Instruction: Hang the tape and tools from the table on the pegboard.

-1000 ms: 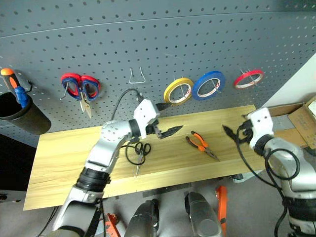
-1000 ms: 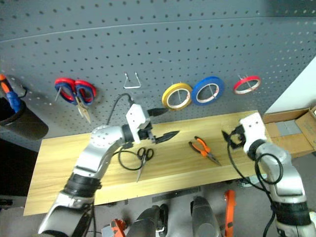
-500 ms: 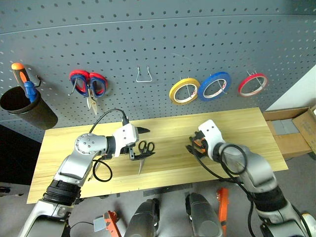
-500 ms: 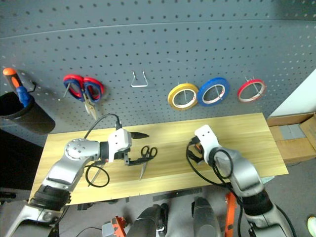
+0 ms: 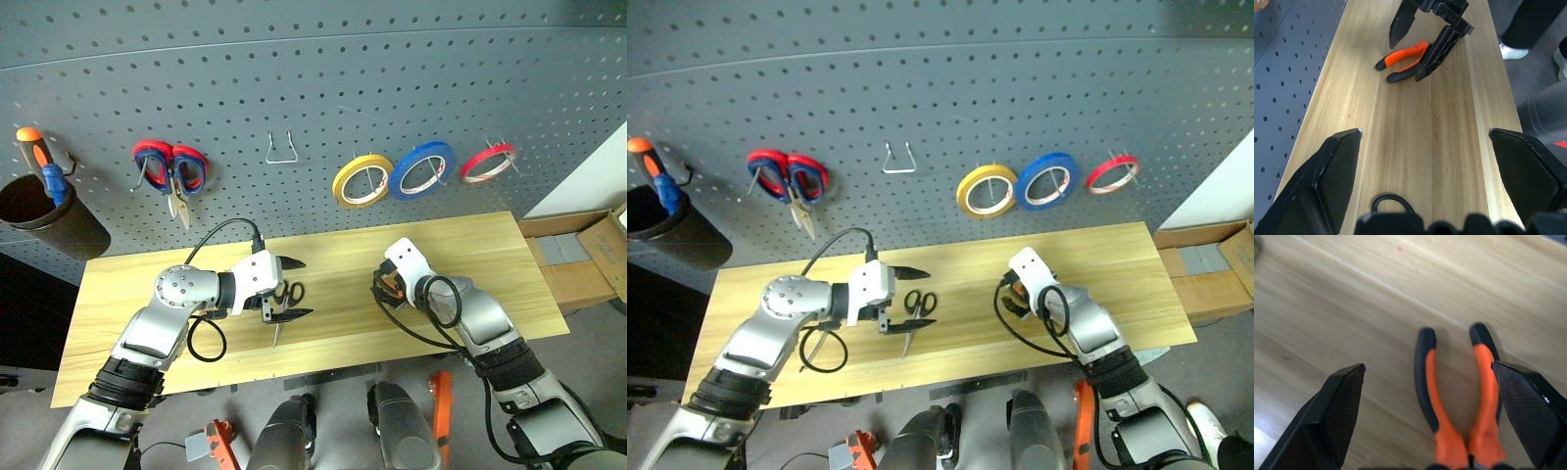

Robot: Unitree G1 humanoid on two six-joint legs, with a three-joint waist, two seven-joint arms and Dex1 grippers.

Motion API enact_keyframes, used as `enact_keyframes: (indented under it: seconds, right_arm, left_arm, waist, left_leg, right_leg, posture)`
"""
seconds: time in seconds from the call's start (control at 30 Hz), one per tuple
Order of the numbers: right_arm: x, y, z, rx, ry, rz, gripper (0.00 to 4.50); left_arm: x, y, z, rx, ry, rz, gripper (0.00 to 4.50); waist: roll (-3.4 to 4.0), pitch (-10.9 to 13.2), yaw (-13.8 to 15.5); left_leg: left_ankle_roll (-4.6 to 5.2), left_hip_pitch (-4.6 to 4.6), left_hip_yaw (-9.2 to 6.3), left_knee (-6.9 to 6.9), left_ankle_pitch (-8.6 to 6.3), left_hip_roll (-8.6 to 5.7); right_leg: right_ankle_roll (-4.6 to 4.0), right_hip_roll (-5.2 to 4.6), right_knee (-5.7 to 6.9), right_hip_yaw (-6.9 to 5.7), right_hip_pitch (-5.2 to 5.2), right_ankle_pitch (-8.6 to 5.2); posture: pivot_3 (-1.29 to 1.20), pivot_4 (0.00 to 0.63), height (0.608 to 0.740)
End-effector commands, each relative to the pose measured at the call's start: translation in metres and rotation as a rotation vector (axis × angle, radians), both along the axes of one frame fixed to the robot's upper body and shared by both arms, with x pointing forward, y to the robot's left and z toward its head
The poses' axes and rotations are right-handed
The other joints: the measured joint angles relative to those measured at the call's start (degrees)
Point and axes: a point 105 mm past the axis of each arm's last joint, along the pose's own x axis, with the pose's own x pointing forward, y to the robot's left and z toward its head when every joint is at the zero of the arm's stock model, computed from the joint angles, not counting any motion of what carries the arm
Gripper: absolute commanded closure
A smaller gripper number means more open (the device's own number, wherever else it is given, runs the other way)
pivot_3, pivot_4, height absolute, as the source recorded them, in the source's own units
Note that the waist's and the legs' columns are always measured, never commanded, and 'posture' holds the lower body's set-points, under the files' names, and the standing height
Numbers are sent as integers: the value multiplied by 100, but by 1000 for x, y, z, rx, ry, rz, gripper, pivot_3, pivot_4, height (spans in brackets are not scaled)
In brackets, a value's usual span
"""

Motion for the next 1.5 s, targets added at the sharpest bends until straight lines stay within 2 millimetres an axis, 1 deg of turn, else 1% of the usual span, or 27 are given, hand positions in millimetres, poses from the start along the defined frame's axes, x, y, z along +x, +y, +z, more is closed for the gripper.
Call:
enact_keyframes:
  seconds: [0.03, 0.23, 0.43, 0.83, 0.93, 1.03, 1.07, 1.13, 1.23, 1.37, 1.5]
  right_arm:
    - [2, -6, -2, -27, -13, 0, 24]
    - [8, -14, -10, -46, 0, -17, 24]
    - [17, -17, -15, -85, -28, -29, 24]
    - [22, -18, -24, -99, 4, -22, 24]
    - [23, -19, -27, -108, 13, -22, 568]
    - [21, -19, -28, -111, 19, -12, 1471]
    - [20, -19, -29, -114, 19, -8, 1604]
    - [20, -19, -29, -115, 13, -7, 1610]
    - [20, -17, -23, -120, -24, 2, 1611]
    - [15, -5, -3, -90, -111, 46, 1612]
    - [-3, 16, 22, 3, -189, 112, 1612]
  left_arm:
    - [-3, -5, 5, -12, -29, -19, 0]
    - [-2, -7, 5, -16, -34, -17, 0]
    - [-3, -8, 4, -21, -35, -18, 0]
    - [-5, -9, 2, -25, -33, -17, 0]
    - [-5, -7, 1, -31, -32, -4, 0]
    - [-6, -4, 0, -49, -25, 26, 0]
    - [-6, -3, -1, -57, -21, 38, 0]
    - [-6, 1, 0, -77, -37, 71, 0]
    - [-5, 12, 5, -167, -8, 169, 0]
    - [-14, 15, 12, -256, 39, 205, 0]
    - [-24, 23, 10, -241, 58, 224, 0]
  waist:
    - [-1, -1, -3]
    - [-3, -2, -48]
    - [-3, -3, -105]
    - [-5, -22, -120]
    - [-6, -38, -122]
    - [-6, -56, -121]
    - [-6, -57, -121]
    - [-5, -60, -121]
    - [-6, -68, -118]
    - [-6, -69, -109]
    - [-6, -69, -107]
  left_leg:
    - [0, 0, 4, 0, 0, 0]
    - [0, -2, 45, 5, 0, 1]
    - [-4, 0, 49, 10, 4, 2]
    - [-4, 1, 50, 11, 4, 4]
    - [-4, 3, 51, 11, 4, 4]
    - [-4, 3, 51, 11, 4, 4]
    - [-4, 3, 51, 11, 4, 4]
    - [-4, 3, 51, 11, 4, 4]
    - [-4, 3, 51, 11, 4, 4]
    - [-4, 2, 54, 10, 3, 4]
    - [-4, 2, 60, 5, 3, 4]
  right_leg:
    - [0, 0, 5, 0, -4, 0]
    - [0, -3, 54, 12, -41, 0]
    - [0, -2, 63, 17, -43, 0]
    - [0, -1, 64, 18, -43, 0]
    - [0, -1, 64, 19, -43, 0]
    - [0, -1, 64, 21, -42, 0]
    - [0, -1, 64, 24, -42, 0]
    - [0, -1, 64, 33, -42, 0]
    - [0, 0, 64, 47, -43, 0]
    - [0, 1, 65, 57, -46, 0]
    - [0, 5, 65, 72, -52, 0]
  posture:
    - [-255, 247, 740]
    - [-253, 247, 740]
    - [-248, 247, 740]
    - [-249, 249, 740]
    - [-249, 248, 740]
    - [-251, 248, 740]
    - [-253, 248, 740]
    - [-251, 248, 740]
    - [-244, 250, 740]
    - [-231, 251, 740]
    - [-211, 257, 740]
